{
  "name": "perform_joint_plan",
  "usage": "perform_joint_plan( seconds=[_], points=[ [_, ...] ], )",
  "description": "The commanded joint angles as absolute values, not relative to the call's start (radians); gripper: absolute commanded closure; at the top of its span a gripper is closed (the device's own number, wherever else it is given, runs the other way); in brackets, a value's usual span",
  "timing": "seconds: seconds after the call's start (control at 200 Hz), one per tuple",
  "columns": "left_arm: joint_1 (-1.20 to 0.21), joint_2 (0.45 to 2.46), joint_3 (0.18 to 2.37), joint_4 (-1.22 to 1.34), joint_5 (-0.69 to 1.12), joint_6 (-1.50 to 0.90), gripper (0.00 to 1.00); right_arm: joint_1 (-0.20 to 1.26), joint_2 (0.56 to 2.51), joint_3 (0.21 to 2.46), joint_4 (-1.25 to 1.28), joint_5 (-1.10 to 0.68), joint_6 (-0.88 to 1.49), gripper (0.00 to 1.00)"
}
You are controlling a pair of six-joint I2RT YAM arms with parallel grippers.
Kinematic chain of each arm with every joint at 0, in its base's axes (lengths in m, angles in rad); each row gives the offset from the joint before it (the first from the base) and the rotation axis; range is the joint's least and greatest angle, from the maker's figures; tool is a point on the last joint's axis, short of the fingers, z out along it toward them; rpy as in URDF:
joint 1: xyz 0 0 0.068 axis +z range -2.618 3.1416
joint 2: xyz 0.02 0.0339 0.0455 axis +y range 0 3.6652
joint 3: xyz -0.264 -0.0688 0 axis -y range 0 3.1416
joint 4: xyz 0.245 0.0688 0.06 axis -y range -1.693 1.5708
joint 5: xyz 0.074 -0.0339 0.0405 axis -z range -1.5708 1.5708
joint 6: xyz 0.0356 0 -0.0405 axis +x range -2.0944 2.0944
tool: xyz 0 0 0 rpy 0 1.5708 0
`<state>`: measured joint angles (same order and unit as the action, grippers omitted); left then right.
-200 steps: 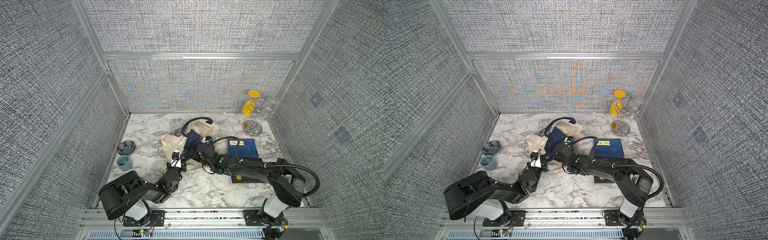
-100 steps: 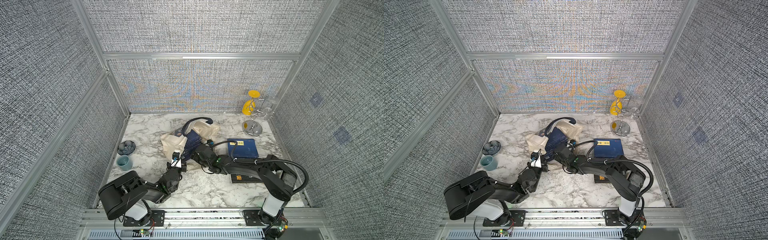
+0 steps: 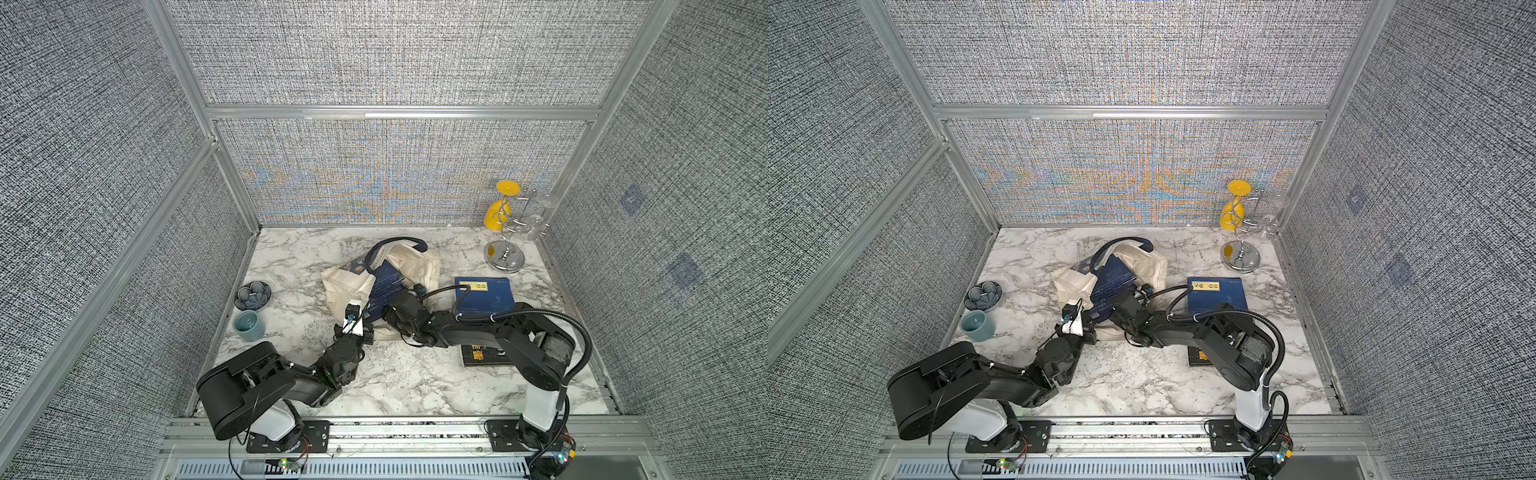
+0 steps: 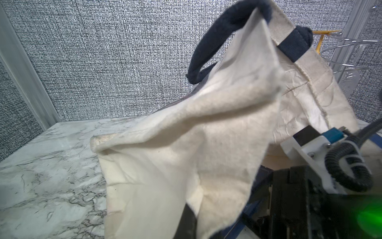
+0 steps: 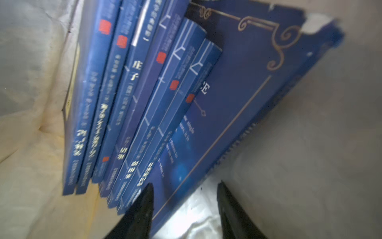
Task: Take out the books from the canvas bag
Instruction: Pick up the book from the canvas bag.
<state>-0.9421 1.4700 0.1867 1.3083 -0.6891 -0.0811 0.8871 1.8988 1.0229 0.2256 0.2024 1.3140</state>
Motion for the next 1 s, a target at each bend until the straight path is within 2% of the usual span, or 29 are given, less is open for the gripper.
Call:
perform_joint_plan(
  seconds=[0.0, 0.11, 0.2, 0.535, 0.995],
  points=[
    [-0.943, 1.468, 0.187, 1.359, -0.668, -0.087, 1.00, 0.881, 1.929, 1.024, 0.303, 0.209, 1.331, 0.58],
    [-0.943, 1.470, 0.186, 1.363, -0.660, -0.093, 1.00, 0.876, 1.952, 1.020, 0.363, 0.210, 1.329, 0.64],
    [-0.943, 1.472, 0.184, 1.369, -0.653, -0.096, 1.00, 0.874, 1.963, 1.026, 0.386, 0.222, 1.313, 0.65],
    [-0.943, 1.471, 0.182, 1.377, -0.641, -0.098, 1.00, 0.868, 1.924, 0.970, 0.469, 0.217, 1.283, 0.99],
    [-0.944, 1.473, 0.193, 1.346, -0.657, -0.104, 1.00, 0.896, 1.718, 0.904, 0.445, 0.229, 1.138, 1.00]
  ],
)
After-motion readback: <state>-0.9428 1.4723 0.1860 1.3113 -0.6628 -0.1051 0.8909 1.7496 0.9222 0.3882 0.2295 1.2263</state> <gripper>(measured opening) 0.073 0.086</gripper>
